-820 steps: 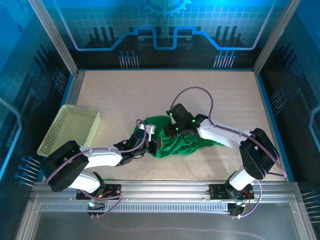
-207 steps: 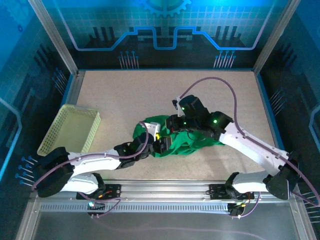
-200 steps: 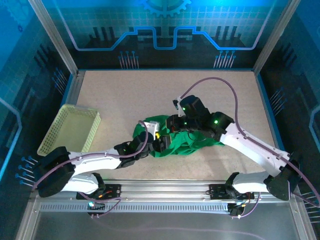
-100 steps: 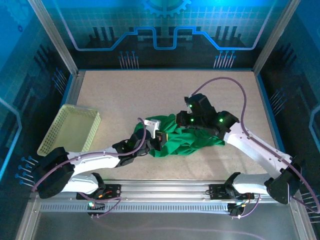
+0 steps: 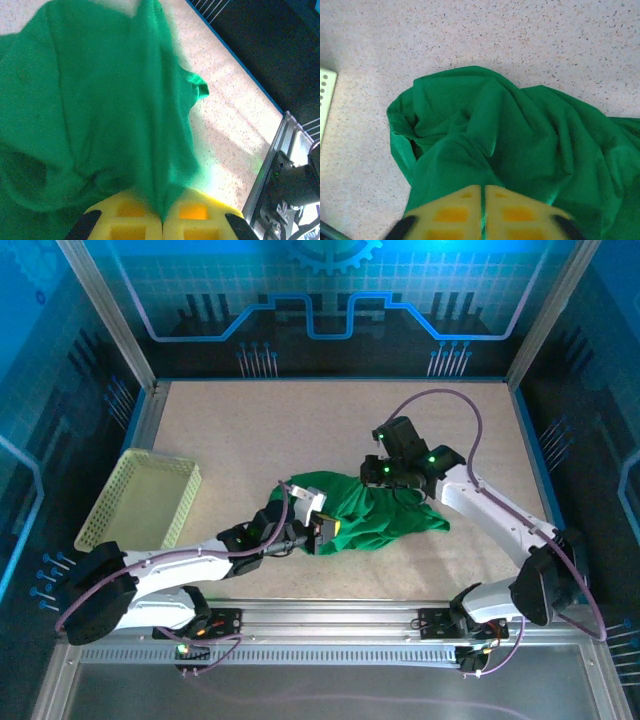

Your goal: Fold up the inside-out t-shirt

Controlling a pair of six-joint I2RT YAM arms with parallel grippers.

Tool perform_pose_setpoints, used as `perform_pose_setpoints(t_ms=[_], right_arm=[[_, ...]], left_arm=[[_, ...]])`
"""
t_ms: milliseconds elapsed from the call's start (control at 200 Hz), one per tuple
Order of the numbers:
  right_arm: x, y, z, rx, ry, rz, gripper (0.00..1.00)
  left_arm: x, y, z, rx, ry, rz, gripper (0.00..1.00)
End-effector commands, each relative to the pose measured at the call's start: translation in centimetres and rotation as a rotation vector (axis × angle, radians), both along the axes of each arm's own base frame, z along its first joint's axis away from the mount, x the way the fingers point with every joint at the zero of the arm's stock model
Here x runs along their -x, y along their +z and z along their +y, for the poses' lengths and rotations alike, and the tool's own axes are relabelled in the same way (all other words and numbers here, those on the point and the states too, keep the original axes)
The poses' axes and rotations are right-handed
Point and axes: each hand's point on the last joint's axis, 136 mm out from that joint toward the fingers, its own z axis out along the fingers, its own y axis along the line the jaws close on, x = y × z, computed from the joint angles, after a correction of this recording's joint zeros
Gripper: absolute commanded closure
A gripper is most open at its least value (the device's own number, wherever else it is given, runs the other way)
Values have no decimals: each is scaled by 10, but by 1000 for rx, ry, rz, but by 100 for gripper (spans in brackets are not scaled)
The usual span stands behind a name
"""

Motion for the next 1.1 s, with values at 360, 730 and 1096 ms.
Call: perform_pose_setpoints(t_ms=[360,730,1096], right_arm=[[89,-8,37,-73,270,-46,60],[74,-40,49,-40,291,-87,60],[67,-47,60,-21,347,-123,82]], left_arm=[[-5,-12,-4,-3,2,26,100],[-3,-9,-5,3,-14,29,100],[-1,-10,-5,3,-24,31,98]])
